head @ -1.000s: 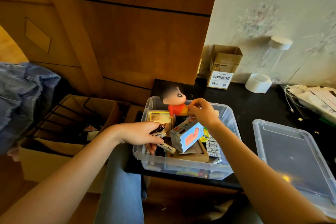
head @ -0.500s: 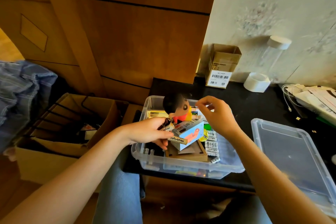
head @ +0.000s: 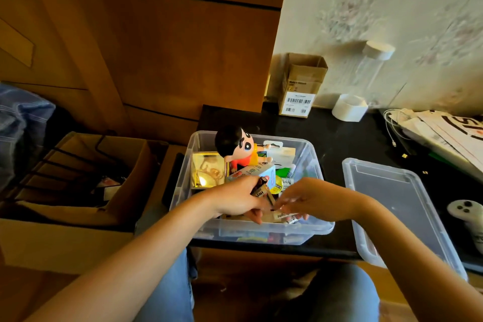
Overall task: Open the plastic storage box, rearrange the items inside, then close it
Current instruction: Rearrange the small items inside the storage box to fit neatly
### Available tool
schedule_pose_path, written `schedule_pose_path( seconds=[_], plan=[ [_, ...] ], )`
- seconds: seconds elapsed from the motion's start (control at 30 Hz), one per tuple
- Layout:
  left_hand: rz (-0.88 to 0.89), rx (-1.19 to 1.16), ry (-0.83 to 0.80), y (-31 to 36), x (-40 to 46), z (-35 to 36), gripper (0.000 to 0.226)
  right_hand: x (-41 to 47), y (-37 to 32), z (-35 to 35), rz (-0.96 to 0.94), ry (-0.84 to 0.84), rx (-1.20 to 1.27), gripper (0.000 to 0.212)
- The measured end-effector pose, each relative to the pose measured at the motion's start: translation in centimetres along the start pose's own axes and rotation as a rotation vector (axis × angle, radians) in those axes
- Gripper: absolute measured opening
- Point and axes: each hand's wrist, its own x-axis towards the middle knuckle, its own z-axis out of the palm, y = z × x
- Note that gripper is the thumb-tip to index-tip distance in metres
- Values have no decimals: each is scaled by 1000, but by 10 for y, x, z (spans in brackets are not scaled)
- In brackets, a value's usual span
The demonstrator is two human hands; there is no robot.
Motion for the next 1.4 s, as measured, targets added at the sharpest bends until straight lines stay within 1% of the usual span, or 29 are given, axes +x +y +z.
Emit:
schedule_pose_path(
  seconds=[0.03,0.1,0.17,0.27,0.3,0.33,0.4,0.47,0.57,0.7,0.83,0.97,1.07,1.13,1.17,1.2,1.23,1.27,1.3,1.33,1.37,1.4],
  plan=[
    [-15,41,-14,0,-1,0,3,1,6,-1,40,22,-72,23],
    [-27,124,-28,-3,-1,2,18,6,18,-2,161,102,-269,23],
    [-31,163,-9,-4,-1,4,23,16,25,4,251,114,-449,24],
    [-22,198,28,-8,0,2,15,37,32,22,264,57,-695,23],
    [-26,207,43,-9,0,1,9,44,33,26,268,49,-760,21],
    [-35,210,53,-10,0,0,9,50,35,30,275,48,-795,20],
    [-46,209,54,-13,0,0,26,60,40,35,303,39,-784,21],
    [-55,209,66,-16,0,0,36,67,44,40,329,9,-751,20],
    [-54,221,80,-19,2,0,37,74,46,44,342,-29,-763,17],
    [-58,224,79,-20,4,0,41,76,49,43,336,-44,-865,20],
    [-67,219,82,-21,4,-1,45,81,48,45,342,-44,-887,17],
    [-75,190,75,-22,3,-1,40,81,45,44,383,-121,-893,26],
    [-66,184,71,-21,2,-1,35,79,45,43,387,-120,-909,24],
    [-43,205,70,-20,2,0,27,76,42,40,410,-109,-864,24],
    [-30,208,70,-19,2,0,19,74,39,36,415,-85,-831,24],
    [-15,204,68,-18,2,1,13,71,36,30,404,-37,-790,21],
    [-6,194,67,-17,2,2,13,66,33,21,387,24,-730,17],
    [3,185,70,-15,2,3,13,61,30,10,369,79,-614,16],
    [7,200,65,-13,3,5,12,53,25,0,361,104,-429,17],
    [23,231,66,-10,4,8,23,45,20,-9,350,90,-180,19],
    [22,281,67,-8,7,11,40,35,13,-16,327,46,86,20],
    [11,327,81,-6,10,14,49,27,6,-20,298,-2,283,23]
  ],
)
